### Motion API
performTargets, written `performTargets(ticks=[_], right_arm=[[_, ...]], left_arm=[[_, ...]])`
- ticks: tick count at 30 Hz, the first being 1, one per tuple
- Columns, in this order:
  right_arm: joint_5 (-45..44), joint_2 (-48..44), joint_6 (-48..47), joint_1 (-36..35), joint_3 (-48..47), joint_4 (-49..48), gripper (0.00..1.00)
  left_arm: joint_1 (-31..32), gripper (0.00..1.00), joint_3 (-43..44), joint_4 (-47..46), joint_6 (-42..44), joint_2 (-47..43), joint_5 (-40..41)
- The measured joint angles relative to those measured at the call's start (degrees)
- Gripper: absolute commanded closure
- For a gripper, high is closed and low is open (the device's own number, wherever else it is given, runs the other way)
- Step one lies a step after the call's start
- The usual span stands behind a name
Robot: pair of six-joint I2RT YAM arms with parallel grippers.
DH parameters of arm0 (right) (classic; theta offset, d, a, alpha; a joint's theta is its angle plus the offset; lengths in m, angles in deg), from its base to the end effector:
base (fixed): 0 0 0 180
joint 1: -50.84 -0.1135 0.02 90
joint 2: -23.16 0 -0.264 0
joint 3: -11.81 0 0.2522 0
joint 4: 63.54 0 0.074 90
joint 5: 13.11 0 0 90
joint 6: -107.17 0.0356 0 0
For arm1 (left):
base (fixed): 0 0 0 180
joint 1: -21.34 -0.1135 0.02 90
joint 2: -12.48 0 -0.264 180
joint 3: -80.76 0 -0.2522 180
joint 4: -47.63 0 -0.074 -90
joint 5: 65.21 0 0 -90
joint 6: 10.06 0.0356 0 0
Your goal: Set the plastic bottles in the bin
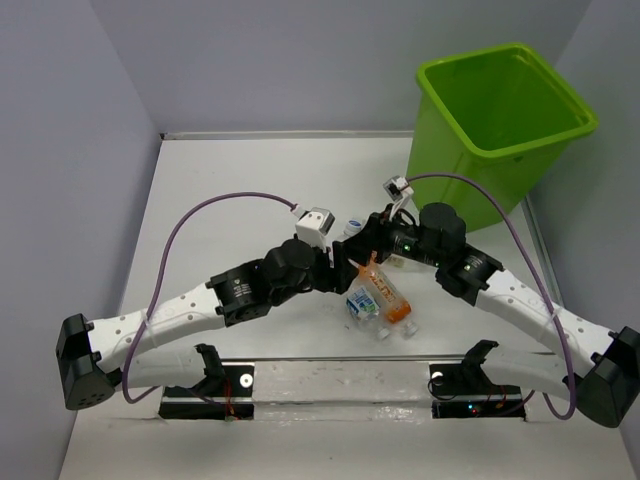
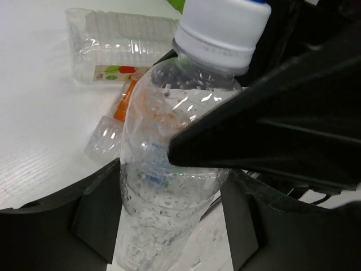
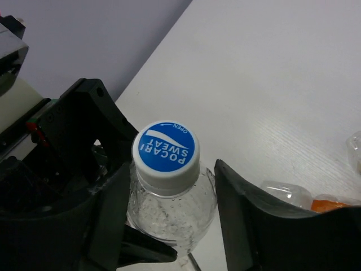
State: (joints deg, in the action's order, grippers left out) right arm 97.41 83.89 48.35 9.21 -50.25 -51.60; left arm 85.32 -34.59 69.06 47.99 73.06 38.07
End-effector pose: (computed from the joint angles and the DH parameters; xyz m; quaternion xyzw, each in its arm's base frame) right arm 0.1775 0.1745 0.3299 -0.1822 0.7436 0.4833 0.4245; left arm 0.1151 -0.2171 0.3289 0.1550 0.7882 -0.3746 0.4631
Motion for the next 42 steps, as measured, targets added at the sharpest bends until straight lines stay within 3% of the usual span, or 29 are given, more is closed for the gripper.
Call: performTargets(ticks=[2,5,11,16,20,24,25,29,35,37,40,42], right_arm=[[-0.8,0.0,-0.1,-0.4,-0.2,-0.4,0.75],[-2.7,0.0,0.1,-0.5,-0.3,-0.2,0.85],[-11.5,0.2,-2.0,-1.6,-6.0,4.6,0.89],[-23.8,4.3,-9.7,1.6,-28.3,10.5,0.90],[-32.2,7.1,-15.9,12.9,-46.2,11.6,0.90],[-42.6,11.2,-22.3,23.4,-57.2,11.5,0.90],[-44.2,12.1,-23.8,24.9,-58.6,11.5,0.89],[-48.1,17.4,-27.2,30.9,-60.4,11.7,0.01],[-45.1,27.4,-27.2,34.1,-62.8,23.5,0.00],[-40.6,27.9,-25.7,33.6,-62.7,28.6,0.05],[-33.4,21.1,-23.1,29.2,-56.2,32.0,0.15],[-27.9,11.8,-21.2,22.7,-43.4,26.3,0.29]], left_arm=[[0.0,0.25,-0.2,-0.5,0.0,0.0,0.2],[0.0,0.12,-0.3,-1.4,0.0,0.0,0.4],[-0.1,0.02,-1.1,-1.0,-2.0,-4.1,4.3],[-0.1,0.01,-4.0,1.2,-6.1,-14.1,8.3],[-0.1,0.01,-8.3,1.6,-9.9,-17.4,9.8],[-0.1,0.01,-14.1,1.6,-14.4,-17.2,8.8],[-0.1,0.01,-15.6,1.4,-15.4,-16.6,8.2],[-0.1,0.01,-19.9,2.2,-18.6,-13.6,6.1],[-0.1,0.01,-19.9,2.3,-18.2,-12.8,5.0],[-0.1,0.01,-19.3,2.6,-17.1,-13.6,5.4],[-0.1,0.01,-17.0,3.0,-15.2,-15.5,7.3],[-0.1,0.01,-14.3,4.6,-13.9,-16.5,9.6]])
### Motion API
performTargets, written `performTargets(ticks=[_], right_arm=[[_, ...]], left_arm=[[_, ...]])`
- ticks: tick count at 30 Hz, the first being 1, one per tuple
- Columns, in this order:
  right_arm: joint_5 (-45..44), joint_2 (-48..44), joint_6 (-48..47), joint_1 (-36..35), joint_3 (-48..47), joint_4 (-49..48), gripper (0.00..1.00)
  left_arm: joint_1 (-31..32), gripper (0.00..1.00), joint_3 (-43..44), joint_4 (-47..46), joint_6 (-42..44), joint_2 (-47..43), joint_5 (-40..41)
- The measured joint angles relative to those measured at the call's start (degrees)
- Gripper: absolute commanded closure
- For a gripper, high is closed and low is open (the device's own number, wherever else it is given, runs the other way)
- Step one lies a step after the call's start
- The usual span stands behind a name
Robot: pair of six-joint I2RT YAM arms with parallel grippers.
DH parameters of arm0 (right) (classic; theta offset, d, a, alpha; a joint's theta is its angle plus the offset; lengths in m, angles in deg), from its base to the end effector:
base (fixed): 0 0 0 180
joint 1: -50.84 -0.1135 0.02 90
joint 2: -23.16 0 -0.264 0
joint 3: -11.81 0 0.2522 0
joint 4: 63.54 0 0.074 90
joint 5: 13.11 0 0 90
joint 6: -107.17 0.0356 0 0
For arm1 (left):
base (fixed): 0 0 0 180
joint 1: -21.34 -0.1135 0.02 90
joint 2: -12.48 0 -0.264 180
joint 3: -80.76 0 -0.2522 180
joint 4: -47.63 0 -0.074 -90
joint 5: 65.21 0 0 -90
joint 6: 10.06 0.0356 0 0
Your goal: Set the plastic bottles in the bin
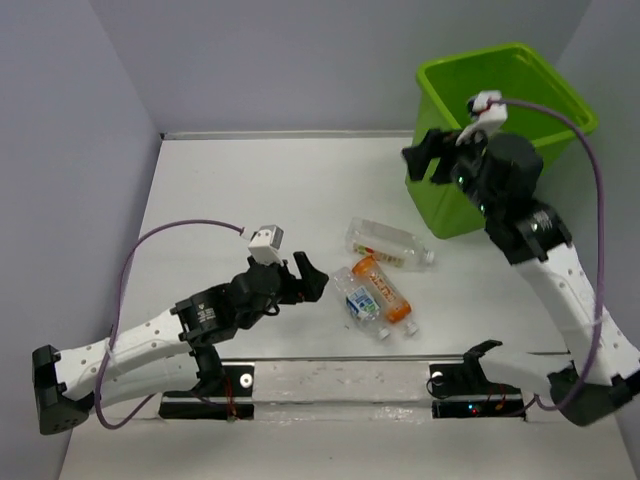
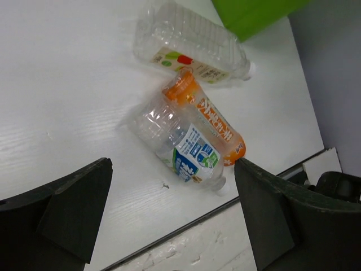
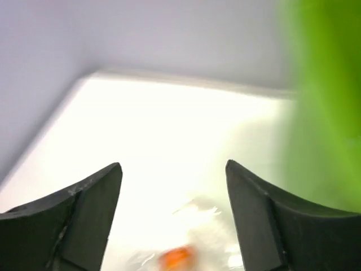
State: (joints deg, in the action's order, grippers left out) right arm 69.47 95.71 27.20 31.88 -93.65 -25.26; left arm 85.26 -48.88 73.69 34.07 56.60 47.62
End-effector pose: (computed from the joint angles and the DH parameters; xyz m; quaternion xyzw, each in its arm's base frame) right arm 0.2487 0.0806 0.4921 -0.0140 0.7391 0.1218 0.6624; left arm 0.0923 -0.1571 0.2885 0.0135 0.8100 -0.3679 0.4565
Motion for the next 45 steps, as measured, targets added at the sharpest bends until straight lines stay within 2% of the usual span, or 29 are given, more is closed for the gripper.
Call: performTargets(ticks=[1,2,4,5,6,8,9,10,14,24,31,32,33,35,36,37,41,45], right_arm=[[1.8,-4.7,0.9,-3.9,5.5,-0.8,0.33],[5.0,-11.5,2.1,-10.6,15.8,-2.9,0.37],[8.2,-18.5,4.8,-19.3,28.5,-3.5,0.37],[8.4,-19.3,5.7,-21.0,32.0,-3.6,0.37],[8.2,-19.1,7.7,-23.5,37.0,-3.3,0.31],[6.6,-16.9,9.9,-27.4,42.4,-2.2,0.22],[5.5,-15.4,10.9,-29.7,44.7,-1.5,0.13],[4.6,-14.0,11.8,-32.0,46.3,-0.2,0.11],[1.1,-11.0,14.5,-38.4,47.7,2.2,0.08],[-5.1,-2.2,16.4,-39.3,47.1,1.7,0.12],[-6.2,6.9,16.5,-41.7,43.7,1.5,0.17],[-6.3,7.9,16.5,-42.1,43.2,1.4,0.19],[-6.5,9.2,16.6,-42.4,42.6,1.2,0.32],[-7.2,10.9,16.5,-43.0,41.9,1.0,0.41],[-7.6,11.5,16.9,-43.1,41.6,1.0,0.59],[-7.8,11.6,16.8,-43.4,41.3,0.9,0.65],[-8.7,10.2,16.7,-43.9,40.0,1.1,0.69],[-9.2,4.1,15.4,-44.0,37.0,2.4,0.71]], left_arm=[[0.0,0.01,1.2,0.9,0.5,-0.3,0.7],[0.0,0.01,2.5,1.6,1.0,-0.6,1.7],[0.0,0.01,5.0,3.0,2.0,-1.7,3.8],[0.0,0.01,6.3,4.2,2.7,-2.5,5.1],[0.0,0.01,7.6,5.5,3.6,-3.3,6.6],[0.0,0.01,9.0,7.1,4.6,-4.0,8.5],[0.0,0.01,9.7,8.1,5.2,-4.3,9.5],[0.0,0.01,10.7,9.1,6.1,-4.7,11.0],[0.0,0.01,11.2,9.9,9.1,-6.7,14.8],[0.0,0.01,10.4,10.2,11.9,-14.1,18.9],[0.0,0.01,9.8,10.3,12.5,-13.9,19.1],[0.0,0.01,9.8,10.3,12.5,-13.5,19.1],[0.0,0.01,9.8,10.3,12.5,-13.1,19.0],[0.0,0.01,9.8,10.3,12.6,-12.3,19.0],[0.0,0.01,9.8,10.3,12.6,-11.8,18.9],[0.0,0.01,9.8,10.3,12.6,-11.4,18.9],[0.0,0.01,9.8,10.3,12.6,-10.8,18.8],[0.0,0.01,9.6,10.0,12.6,-10.8,18.4]])
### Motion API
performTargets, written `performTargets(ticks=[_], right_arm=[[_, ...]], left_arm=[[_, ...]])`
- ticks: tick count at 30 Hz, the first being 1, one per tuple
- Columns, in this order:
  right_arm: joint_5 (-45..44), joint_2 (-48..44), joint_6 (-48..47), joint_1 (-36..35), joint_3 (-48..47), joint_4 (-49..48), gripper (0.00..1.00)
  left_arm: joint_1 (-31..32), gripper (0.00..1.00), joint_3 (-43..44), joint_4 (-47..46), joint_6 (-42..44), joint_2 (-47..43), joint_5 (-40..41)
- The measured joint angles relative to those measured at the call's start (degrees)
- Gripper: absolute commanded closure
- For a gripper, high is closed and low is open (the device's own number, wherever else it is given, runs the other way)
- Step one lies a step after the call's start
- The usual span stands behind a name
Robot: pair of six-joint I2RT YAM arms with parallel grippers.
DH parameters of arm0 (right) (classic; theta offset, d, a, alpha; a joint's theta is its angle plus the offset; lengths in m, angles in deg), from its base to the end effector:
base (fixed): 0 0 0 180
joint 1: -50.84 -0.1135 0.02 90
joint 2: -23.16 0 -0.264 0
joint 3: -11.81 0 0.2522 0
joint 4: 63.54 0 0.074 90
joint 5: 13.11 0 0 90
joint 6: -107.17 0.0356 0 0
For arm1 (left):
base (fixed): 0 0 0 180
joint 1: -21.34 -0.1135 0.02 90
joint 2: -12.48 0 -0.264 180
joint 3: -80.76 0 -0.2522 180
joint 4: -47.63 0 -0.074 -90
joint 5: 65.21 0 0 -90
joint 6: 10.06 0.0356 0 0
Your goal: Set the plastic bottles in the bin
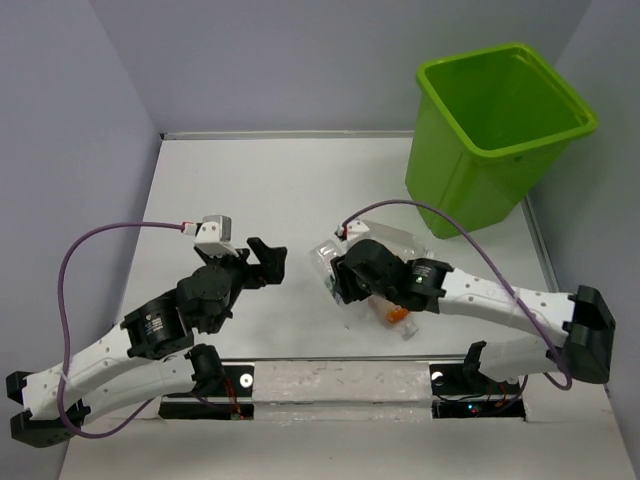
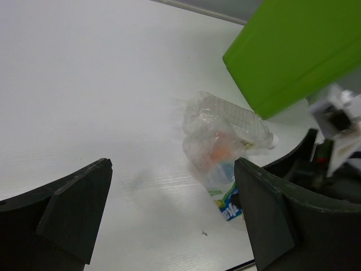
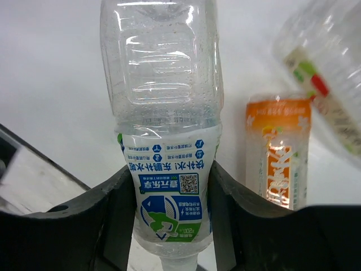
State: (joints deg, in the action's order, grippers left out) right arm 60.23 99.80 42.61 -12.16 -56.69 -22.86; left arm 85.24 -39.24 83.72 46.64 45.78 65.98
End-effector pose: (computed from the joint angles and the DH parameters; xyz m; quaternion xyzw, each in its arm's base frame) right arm 0.1361 0.2447 0.2533 -0.2500 0.8933 0.1455 0.3440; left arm 0.0756 -0.1011 0.3553 -0.0311 0.7486 -0.2768 0.6017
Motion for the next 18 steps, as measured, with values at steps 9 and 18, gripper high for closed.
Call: performTargets(ticks=[9,18], right_arm=[[-12.9,-10.6,-13.7,9.6,-26.8,-2.6,0.75],[-16.0,2.4,-24.2,46.2,-57.3,-9.7,0.29]], left_arm=[[0.0,0.01,-1.6,-3.9,-4.1,6.3,-4.9],[0.0,0.01,-4.9,-18.2,-12.1,24.7,-19.2]])
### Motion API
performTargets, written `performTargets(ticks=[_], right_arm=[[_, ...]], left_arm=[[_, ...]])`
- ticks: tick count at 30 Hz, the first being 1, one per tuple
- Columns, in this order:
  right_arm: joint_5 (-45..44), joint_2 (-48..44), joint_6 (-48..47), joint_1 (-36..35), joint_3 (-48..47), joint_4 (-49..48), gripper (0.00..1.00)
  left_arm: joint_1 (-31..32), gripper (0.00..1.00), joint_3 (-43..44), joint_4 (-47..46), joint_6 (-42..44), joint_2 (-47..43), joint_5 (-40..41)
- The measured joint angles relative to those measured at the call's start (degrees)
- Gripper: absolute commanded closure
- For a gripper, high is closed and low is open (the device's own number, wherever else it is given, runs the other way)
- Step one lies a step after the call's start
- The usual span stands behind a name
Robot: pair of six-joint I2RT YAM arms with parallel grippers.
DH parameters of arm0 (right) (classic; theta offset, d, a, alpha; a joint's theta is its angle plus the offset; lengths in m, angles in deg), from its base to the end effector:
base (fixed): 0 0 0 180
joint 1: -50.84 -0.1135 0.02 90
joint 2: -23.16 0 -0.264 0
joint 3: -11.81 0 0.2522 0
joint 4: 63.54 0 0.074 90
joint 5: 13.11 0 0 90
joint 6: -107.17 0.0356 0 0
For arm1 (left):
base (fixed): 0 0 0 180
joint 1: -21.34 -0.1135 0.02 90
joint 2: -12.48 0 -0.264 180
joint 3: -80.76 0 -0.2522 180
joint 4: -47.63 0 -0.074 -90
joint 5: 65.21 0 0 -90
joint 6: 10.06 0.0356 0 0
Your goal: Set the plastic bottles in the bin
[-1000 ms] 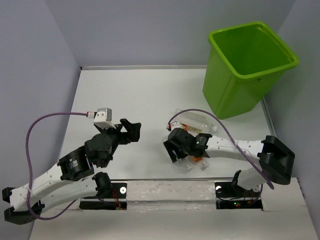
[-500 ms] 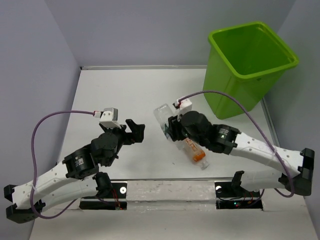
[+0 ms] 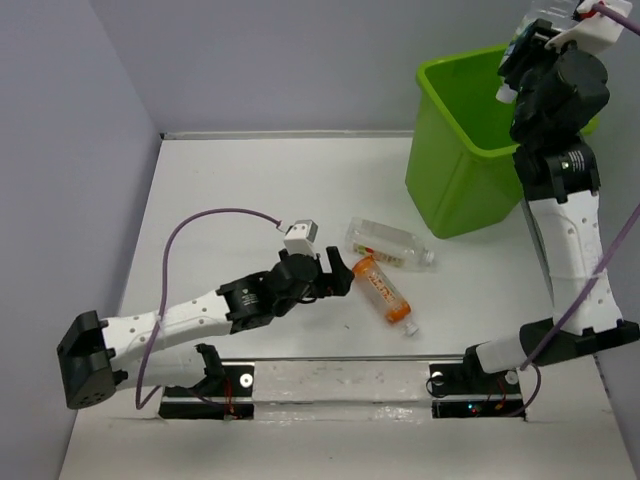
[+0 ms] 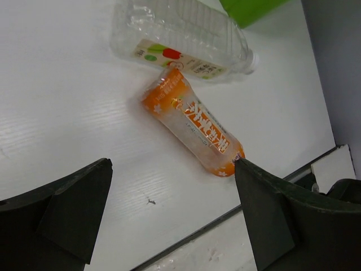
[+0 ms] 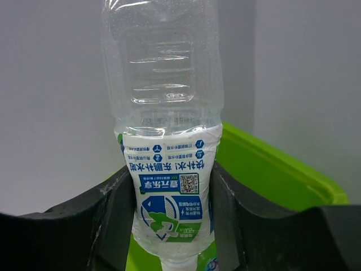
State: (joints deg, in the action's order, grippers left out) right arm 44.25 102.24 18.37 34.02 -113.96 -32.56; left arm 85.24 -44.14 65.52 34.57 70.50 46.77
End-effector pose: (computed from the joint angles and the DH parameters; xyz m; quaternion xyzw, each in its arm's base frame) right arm 0.2382 0.0520 0.5844 0.1432 0.6046 -0.0478 0.7821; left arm 0.1141 -0.2026 0.2866 0.0233 0.8150 -0.3637 0.4506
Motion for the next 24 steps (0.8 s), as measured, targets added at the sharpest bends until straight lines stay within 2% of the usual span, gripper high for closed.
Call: performTargets(ticks=[1,2,6,10,14,20,24], right_arm=[[0.3,2.3,-0.2,2.6,-2.3,-0.3,0.11],[0.4,4.3,-0.1,4.5,-3.4,-0.5,0.01],[4.3,12.3,0.6,8.9,-5.8,3.5,0.00],[10.9,13.0,3.8,8.9,-3.3,8.7,0.02],[20.0,2.8,8.0,6.5,8.8,9.8,0.04],[28.0,-19.6,11.2,-4.0,34.4,5.0,0.04],[30.3,-22.7,12.4,-5.4,44.7,3.9,0.06]], left_arm=[[0.0,0.01,-0.1,-1.3,-0.6,2.6,-1.0],[0.0,0.01,-0.1,-2.4,-1.1,4.6,-1.8],[0.1,0.01,-0.1,-7.6,-3.7,13.2,-4.2],[1.2,0.01,1.6,-11.6,-6.0,22.1,-4.6],[1.9,0.01,4.4,-12.7,-7.7,28.7,-4.7],[2.0,0.01,9.7,-14.3,-9.6,36.2,-3.4],[2.0,0.01,12.2,-14.4,-10.0,39.6,-1.9]])
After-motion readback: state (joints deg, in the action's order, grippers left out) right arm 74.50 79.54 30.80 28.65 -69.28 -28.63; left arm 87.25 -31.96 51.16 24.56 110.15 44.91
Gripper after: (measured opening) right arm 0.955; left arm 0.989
